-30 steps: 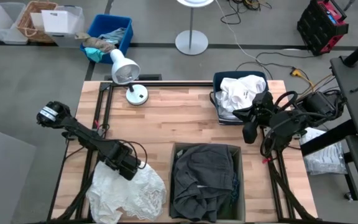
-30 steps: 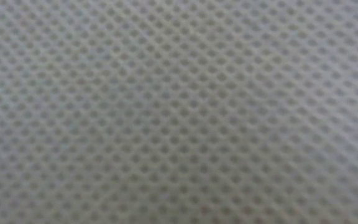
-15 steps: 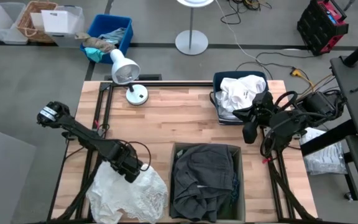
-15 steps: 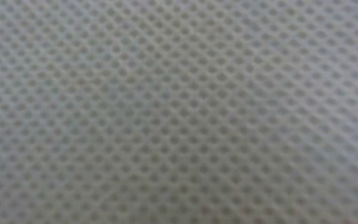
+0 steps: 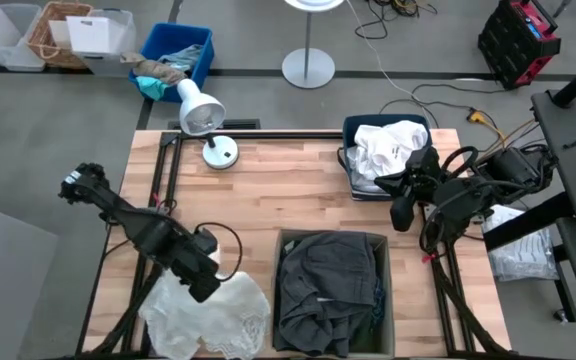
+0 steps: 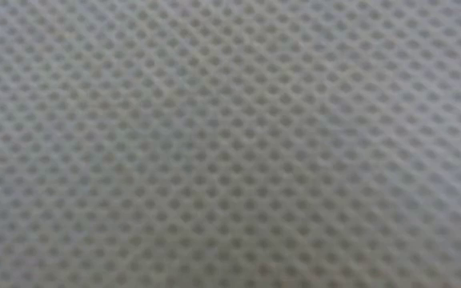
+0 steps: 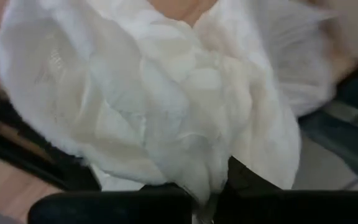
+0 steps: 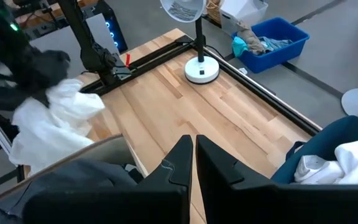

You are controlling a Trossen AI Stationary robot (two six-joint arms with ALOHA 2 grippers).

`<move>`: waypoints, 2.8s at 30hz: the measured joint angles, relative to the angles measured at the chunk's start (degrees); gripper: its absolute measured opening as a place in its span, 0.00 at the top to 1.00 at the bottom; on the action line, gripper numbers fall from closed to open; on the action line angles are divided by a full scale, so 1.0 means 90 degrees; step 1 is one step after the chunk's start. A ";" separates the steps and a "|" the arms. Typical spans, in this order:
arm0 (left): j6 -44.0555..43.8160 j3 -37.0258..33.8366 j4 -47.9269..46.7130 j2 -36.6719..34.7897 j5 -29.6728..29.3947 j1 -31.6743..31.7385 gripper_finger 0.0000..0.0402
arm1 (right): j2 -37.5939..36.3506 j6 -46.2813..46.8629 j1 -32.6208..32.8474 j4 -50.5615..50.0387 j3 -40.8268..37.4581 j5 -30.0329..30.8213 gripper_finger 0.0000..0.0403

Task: Sort clothes
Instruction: Put the white blouse into the blue laundry organizer

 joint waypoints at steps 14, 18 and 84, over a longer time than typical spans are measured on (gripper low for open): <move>0.0202 0.2866 -0.1170 -0.0003 -0.2410 -0.0383 1.00 | 0.0000 -0.1006 0.0000 0.0632 -0.0002 -0.0063 0.97; 0.0764 0.3266 -0.1215 -0.0004 -0.2941 -0.0382 1.00 | 0.0007 -0.1966 -0.0001 0.1443 -0.0005 -0.0186 0.97; 0.8168 0.6211 0.4906 0.2087 -0.6499 0.1269 0.89 | 0.2950 -0.5952 -0.1460 0.4432 0.2363 -0.0976 0.93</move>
